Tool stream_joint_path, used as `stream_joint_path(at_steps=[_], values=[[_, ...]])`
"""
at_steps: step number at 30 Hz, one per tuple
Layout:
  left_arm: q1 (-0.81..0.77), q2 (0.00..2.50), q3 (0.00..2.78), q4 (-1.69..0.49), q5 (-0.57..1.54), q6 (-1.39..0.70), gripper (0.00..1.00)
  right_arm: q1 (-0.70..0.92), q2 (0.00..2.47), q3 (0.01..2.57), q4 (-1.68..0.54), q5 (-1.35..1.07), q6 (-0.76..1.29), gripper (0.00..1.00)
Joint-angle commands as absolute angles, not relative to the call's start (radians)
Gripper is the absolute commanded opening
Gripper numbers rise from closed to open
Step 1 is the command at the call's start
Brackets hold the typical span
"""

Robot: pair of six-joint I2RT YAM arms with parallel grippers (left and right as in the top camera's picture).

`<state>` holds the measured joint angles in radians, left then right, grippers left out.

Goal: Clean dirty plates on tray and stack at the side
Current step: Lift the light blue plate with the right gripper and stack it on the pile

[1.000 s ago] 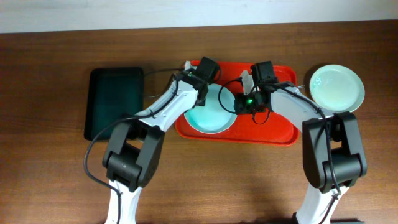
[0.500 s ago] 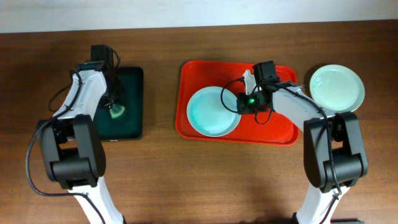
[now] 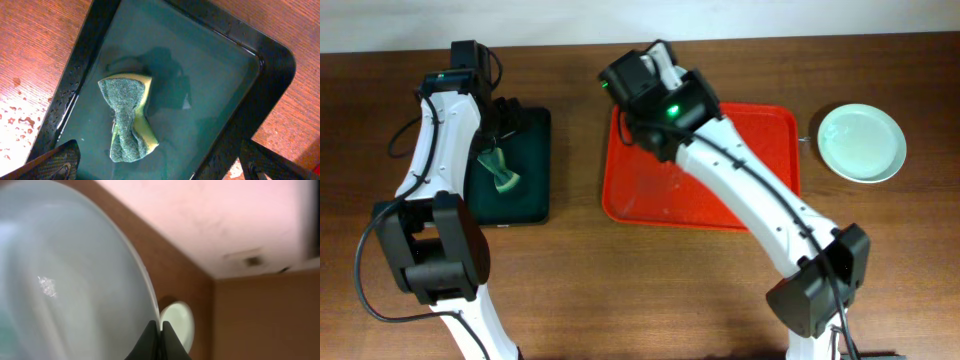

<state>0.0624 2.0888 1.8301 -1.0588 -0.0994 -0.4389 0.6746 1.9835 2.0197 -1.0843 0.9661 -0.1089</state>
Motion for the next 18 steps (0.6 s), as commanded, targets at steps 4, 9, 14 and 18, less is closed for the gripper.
stream_joint_path(at_steps=[4, 9, 14, 18], values=[[0.068, 2.074, 1.841, -1.06, -0.086, -0.44, 0.99, 0.812, 1.971, 2.04, -0.913, 1.417, -0.493, 0.04], [0.068, 2.074, 1.841, -1.06, -0.086, -0.44, 0.99, 0.803, 1.971, 2.027, -0.936, 1.258, -0.329, 0.04], [0.068, 2.074, 1.841, -1.06, -0.086, -0.44, 0.99, 0.642, 1.986, 1.979, -1.05, 1.417, -0.257, 0.04], [0.068, 2.074, 1.841, -1.06, -0.086, -0.44, 0.99, 0.255, 2.023, 1.925, -1.109, 0.028, -0.13, 0.04]])
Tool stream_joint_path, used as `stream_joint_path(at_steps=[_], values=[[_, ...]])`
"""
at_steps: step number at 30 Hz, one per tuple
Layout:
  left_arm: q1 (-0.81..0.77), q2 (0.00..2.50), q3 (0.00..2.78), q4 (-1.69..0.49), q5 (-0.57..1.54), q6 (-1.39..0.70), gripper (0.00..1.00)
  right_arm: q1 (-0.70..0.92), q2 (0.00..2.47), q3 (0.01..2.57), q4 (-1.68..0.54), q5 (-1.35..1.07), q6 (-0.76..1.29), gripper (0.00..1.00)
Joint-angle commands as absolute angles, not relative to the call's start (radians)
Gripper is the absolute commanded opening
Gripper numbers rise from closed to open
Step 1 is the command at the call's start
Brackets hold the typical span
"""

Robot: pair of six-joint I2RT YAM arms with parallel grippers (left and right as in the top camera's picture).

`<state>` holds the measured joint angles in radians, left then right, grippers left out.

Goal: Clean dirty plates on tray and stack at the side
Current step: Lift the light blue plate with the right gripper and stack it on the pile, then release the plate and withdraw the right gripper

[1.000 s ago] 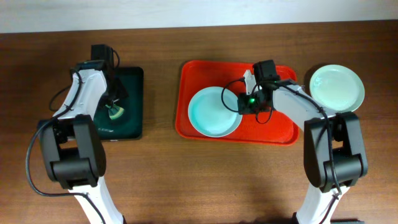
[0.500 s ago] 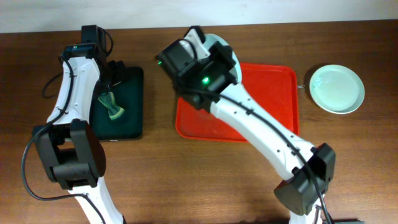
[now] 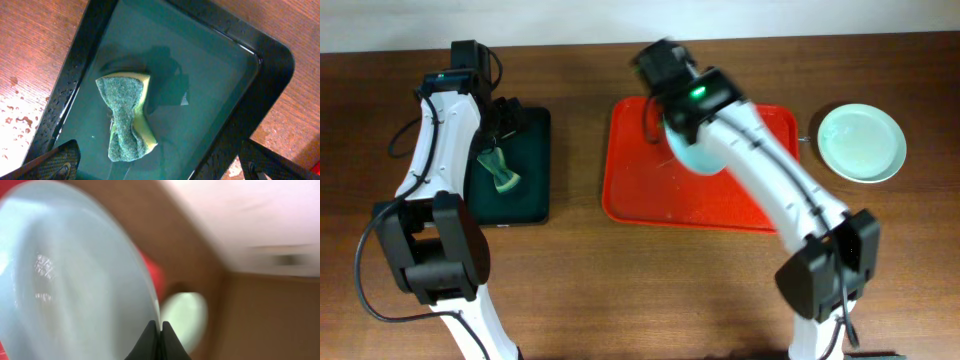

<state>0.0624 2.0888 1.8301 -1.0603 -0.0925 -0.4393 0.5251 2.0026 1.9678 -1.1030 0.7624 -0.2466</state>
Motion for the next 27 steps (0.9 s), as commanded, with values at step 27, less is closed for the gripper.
stream_joint_path(at_steps=[27], values=[[0.068, 2.074, 1.841, -1.06, -0.086, -0.44, 0.99, -0.723, 2.022, 1.478, -0.564, -0.414, 0.097, 0.04]])
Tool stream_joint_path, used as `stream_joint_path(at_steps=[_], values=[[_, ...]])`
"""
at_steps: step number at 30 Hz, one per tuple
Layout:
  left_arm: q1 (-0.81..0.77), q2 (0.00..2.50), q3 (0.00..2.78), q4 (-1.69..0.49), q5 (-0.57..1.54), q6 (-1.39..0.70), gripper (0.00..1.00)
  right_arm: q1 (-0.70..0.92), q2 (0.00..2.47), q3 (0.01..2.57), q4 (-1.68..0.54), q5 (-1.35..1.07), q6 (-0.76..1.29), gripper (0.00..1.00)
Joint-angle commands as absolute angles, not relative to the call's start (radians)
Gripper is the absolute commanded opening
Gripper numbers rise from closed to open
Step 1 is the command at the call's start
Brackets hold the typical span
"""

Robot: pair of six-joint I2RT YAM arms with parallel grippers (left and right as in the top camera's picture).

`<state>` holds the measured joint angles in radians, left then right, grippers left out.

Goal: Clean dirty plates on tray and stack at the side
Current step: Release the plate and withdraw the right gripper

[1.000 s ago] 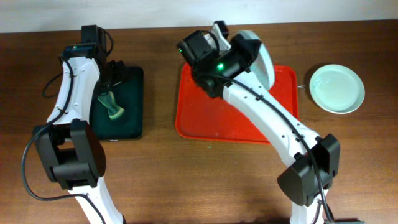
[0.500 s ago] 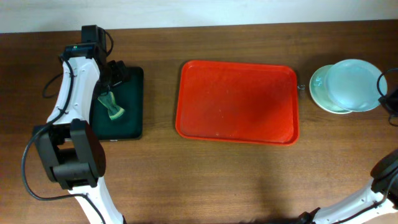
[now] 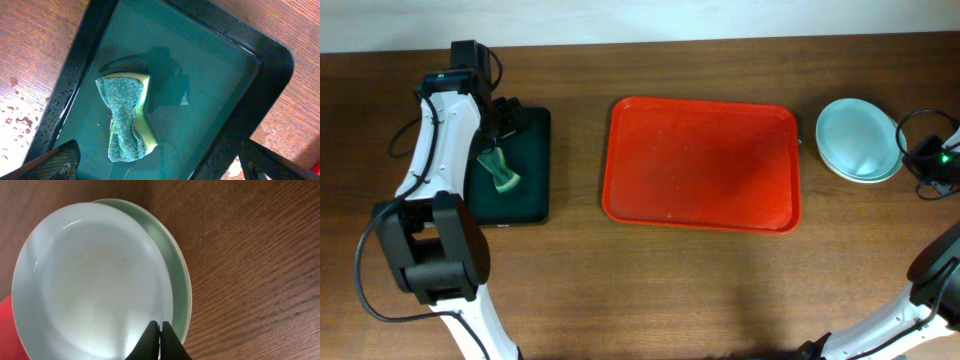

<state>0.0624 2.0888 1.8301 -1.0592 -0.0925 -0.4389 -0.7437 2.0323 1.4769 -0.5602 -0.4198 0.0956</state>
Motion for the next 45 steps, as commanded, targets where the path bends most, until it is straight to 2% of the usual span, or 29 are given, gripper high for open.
stream_joint_path(at_steps=[1, 5, 12, 15, 17, 18, 19, 20, 21, 22, 23, 25, 29, 31, 34, 45], values=[[0.068, 2.074, 1.841, -1.06, -0.086, -0.441, 0.99, -0.696, 2.025, 1.474, -0.554, -0.402, 0.076, 0.04], [0.068, 2.074, 1.841, -1.06, -0.086, -0.44, 0.99, -0.582, 2.1, 1.473, -0.519, -0.196, 0.08, 0.04], [0.068, 2.074, 1.841, -1.06, -0.086, -0.44, 0.99, -0.578, 2.127, 1.478, -0.546, 0.03, 0.08, 0.04], [0.068, 2.074, 1.841, -1.06, -0.086, -0.44, 0.99, -0.577, 2.072, 1.555, -0.636, 0.034, 0.08, 0.04], [0.068, 2.074, 1.841, -1.06, -0.086, -0.44, 0.99, -0.575, 1.976, 1.617, -0.712, -0.067, 0.08, 0.05], [0.068, 2.074, 1.841, -1.06, -0.086, -0.44, 0.99, -0.575, 1.929, 1.622, -0.73, -0.132, 0.083, 0.12], [0.068, 2.074, 1.841, -1.06, -0.086, -0.44, 0.99, -0.575, 1.866, 1.622, -0.768, -0.211, 0.098, 0.25], [0.068, 2.074, 1.841, -1.06, -0.086, -0.44, 0.99, -0.574, 1.807, 1.622, -0.823, -0.265, 0.113, 0.3], [0.068, 2.074, 1.841, -1.06, -0.086, -0.44, 0.99, -0.573, 1.76, 1.622, -0.899, -0.291, 0.113, 0.3], [0.068, 2.074, 1.841, -1.06, -0.086, -0.44, 0.99, -0.567, 1.711, 1.621, -0.978, -0.294, 0.108, 0.39], [0.068, 2.074, 1.841, -1.06, -0.086, -0.44, 0.99, -0.542, 1.654, 1.619, -1.085, -0.308, 0.019, 0.99], [0.068, 2.074, 1.841, -1.06, -0.086, -0.44, 0.99, -0.452, 1.57, 1.587, -1.179, -0.307, -0.152, 0.98], [0.068, 2.074, 1.841, -1.06, -0.086, -0.44, 0.99, -0.278, 1.317, 1.428, -1.218, -0.307, -0.173, 0.98], [0.068, 2.074, 1.841, -1.06, -0.086, -0.44, 0.99, -0.268, 1.124, 1.322, -1.23, -0.31, -0.164, 0.98], [0.068, 2.074, 1.841, -1.06, -0.086, -0.44, 0.99, -0.268, 1.008, 1.311, -1.356, -0.31, -0.164, 0.98], [0.068, 2.074, 1.841, -1.06, -0.086, -0.44, 0.99, -0.269, 1.17, 1.311, -1.389, -0.205, -0.165, 0.98]])
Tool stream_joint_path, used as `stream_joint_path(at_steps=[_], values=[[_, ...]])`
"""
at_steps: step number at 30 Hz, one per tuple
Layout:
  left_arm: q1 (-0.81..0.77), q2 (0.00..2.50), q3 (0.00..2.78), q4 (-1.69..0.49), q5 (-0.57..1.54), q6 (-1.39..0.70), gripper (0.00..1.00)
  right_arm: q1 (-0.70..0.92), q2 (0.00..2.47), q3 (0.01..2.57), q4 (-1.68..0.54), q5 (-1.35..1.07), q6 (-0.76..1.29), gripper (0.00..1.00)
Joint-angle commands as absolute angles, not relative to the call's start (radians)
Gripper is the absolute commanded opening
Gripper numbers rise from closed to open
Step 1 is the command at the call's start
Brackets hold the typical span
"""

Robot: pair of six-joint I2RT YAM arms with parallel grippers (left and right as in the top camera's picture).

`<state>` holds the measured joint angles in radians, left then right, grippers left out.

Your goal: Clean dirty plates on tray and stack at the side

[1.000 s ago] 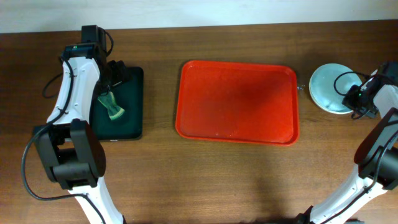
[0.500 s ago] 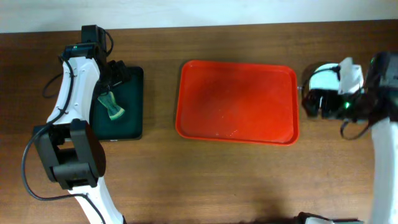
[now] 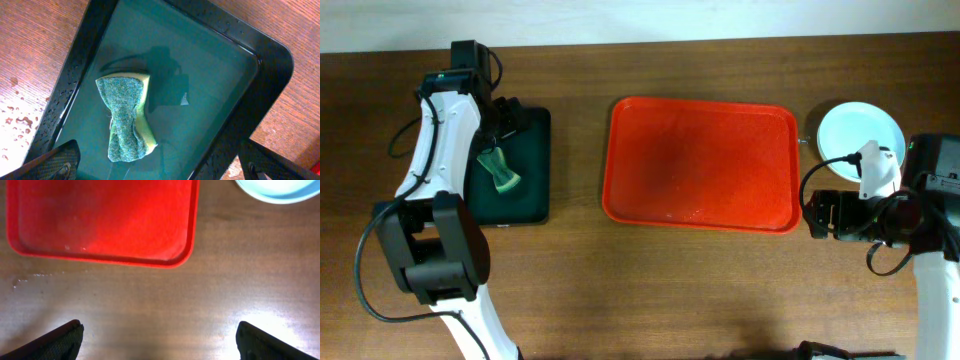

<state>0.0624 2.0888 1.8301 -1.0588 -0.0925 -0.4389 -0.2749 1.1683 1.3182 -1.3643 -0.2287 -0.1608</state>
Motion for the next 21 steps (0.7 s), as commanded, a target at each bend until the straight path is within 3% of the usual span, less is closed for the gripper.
stream_joint_path(at_steps=[1, 5, 9, 13, 17, 21], values=[[0.068, 2.074, 1.841, -1.06, -0.086, -0.44, 0.99, -0.268, 1.17, 1.311, -1.389, -0.207, -0.164, 0.98], [0.068, 2.074, 1.841, -1.06, -0.086, -0.44, 0.99, -0.233, 1.082, 1.277, -1.286, -0.347, -0.165, 0.98], [0.068, 2.074, 1.841, -1.06, -0.086, -0.44, 0.99, -0.045, 0.682, 0.95, -0.978, -0.381, -0.164, 0.98], [0.068, 2.074, 1.841, -1.06, -0.086, -0.44, 0.99, -0.046, 0.408, 0.715, -0.83, -0.413, -0.164, 0.98], [0.068, 2.074, 1.841, -1.06, -0.086, -0.44, 0.99, 0.026, 0.138, 0.365, -0.476, -0.411, -0.163, 0.98], [0.068, 2.074, 1.841, -1.06, -0.086, -0.44, 0.99, 0.024, 0.039, 0.202, -0.287, -0.38, -0.164, 0.98]])
